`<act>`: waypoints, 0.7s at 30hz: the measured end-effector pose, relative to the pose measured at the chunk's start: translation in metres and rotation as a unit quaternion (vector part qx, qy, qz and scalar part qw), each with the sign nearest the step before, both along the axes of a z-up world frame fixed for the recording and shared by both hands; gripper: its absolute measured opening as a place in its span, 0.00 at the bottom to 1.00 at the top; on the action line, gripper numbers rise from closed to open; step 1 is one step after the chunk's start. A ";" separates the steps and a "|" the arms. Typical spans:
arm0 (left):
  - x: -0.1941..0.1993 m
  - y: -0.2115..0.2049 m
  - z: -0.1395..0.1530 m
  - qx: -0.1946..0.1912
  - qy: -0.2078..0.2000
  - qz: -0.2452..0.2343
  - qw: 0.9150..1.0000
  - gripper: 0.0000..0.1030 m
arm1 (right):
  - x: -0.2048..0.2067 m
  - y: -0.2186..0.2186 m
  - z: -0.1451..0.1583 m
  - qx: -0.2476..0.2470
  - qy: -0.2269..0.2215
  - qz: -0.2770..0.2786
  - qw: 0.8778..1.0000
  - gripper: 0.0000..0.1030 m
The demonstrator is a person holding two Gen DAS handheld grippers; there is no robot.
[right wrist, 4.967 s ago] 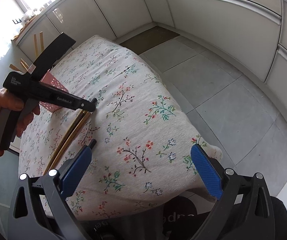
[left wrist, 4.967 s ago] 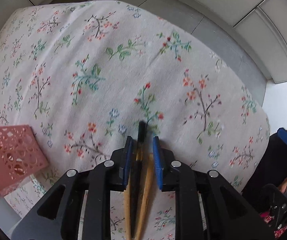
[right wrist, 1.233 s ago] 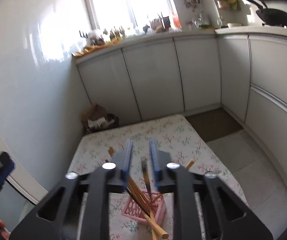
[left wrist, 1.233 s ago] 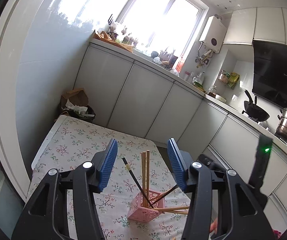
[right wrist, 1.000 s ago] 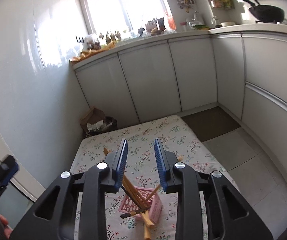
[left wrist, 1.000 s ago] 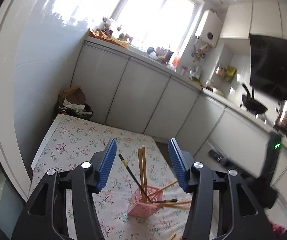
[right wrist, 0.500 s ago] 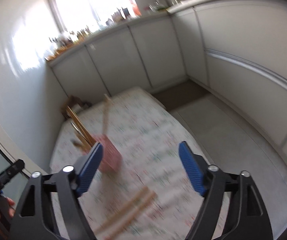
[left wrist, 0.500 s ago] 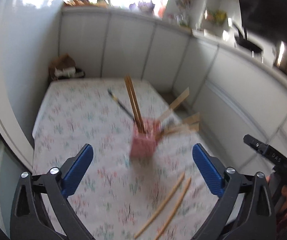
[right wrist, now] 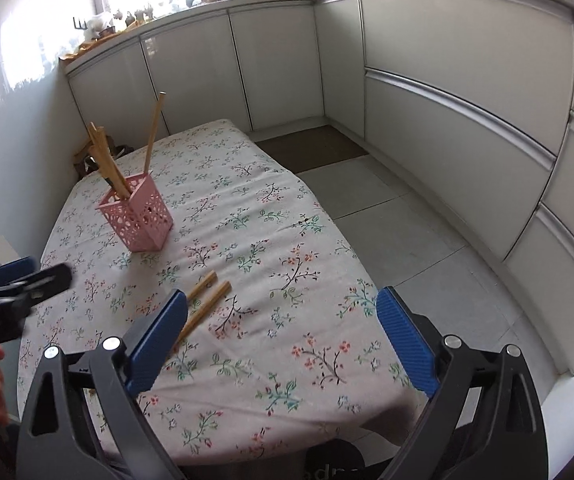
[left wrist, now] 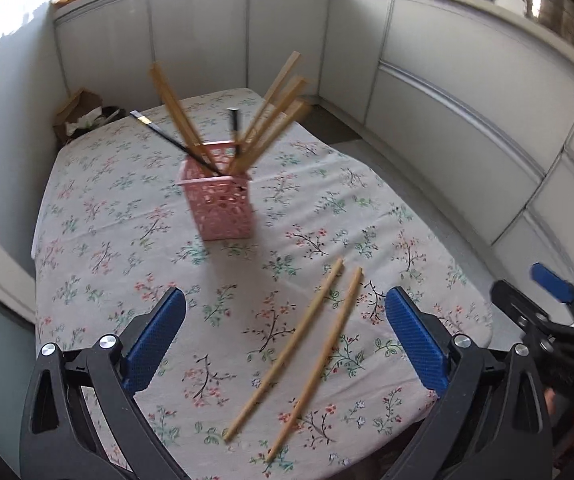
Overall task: Organize utensils
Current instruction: 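Move both open tools back to the last two chopsticks on the cloth, then grasp one chopstick with the left tool while the right tool grasps the other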
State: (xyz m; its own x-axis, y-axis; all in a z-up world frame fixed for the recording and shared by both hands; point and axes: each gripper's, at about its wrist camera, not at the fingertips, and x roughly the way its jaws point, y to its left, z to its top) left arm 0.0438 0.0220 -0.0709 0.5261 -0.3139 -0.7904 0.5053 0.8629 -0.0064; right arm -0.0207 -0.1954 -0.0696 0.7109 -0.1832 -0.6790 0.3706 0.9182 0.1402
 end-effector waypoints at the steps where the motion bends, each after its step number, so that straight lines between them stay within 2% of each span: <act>1: 0.001 -0.009 -0.003 0.018 -0.002 -0.009 1.000 0.93 | -0.001 0.002 0.000 -0.003 0.003 -0.001 1.000 0.90; 4: 0.011 -0.038 -0.022 0.084 -0.007 -0.049 0.995 0.92 | -0.003 0.003 -0.004 -0.005 0.023 -0.004 1.000 0.90; 6: 0.020 -0.053 -0.036 0.122 -0.006 -0.068 0.990 0.75 | -0.003 -0.001 -0.009 0.003 0.036 -0.006 0.999 0.90; 7: 0.025 -0.058 -0.043 0.134 0.009 -0.078 0.988 0.65 | -0.003 -0.002 -0.010 0.007 0.039 -0.007 0.999 0.90; 8: 0.032 -0.064 -0.055 0.146 0.029 -0.085 0.985 0.58 | -0.004 -0.004 -0.013 0.011 0.042 -0.009 0.999 0.90; 12: 0.043 -0.077 -0.082 0.179 0.055 -0.093 0.978 0.58 | -0.002 -0.011 -0.022 0.019 0.062 -0.011 0.998 0.90; 16: 0.053 -0.086 -0.096 0.185 0.072 -0.100 0.975 0.58 | -0.001 -0.016 -0.028 0.023 0.072 -0.014 0.997 0.90; 18: 0.055 -0.093 -0.101 0.194 0.076 -0.109 0.972 0.54 | 0.000 -0.019 -0.030 0.028 0.077 -0.015 0.997 0.90; 21: 0.060 -0.106 -0.111 0.215 0.083 -0.113 0.967 0.41 | 0.000 -0.023 -0.032 0.033 0.080 -0.017 0.996 0.90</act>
State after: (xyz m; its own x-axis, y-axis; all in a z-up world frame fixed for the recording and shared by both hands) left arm 0.1038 -0.0836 -0.1818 0.3379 -0.0305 -0.9407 0.7040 0.6715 0.2311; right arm -0.0210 -0.2185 -0.1019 0.5864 -0.1564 -0.7948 0.4246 0.8949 0.1372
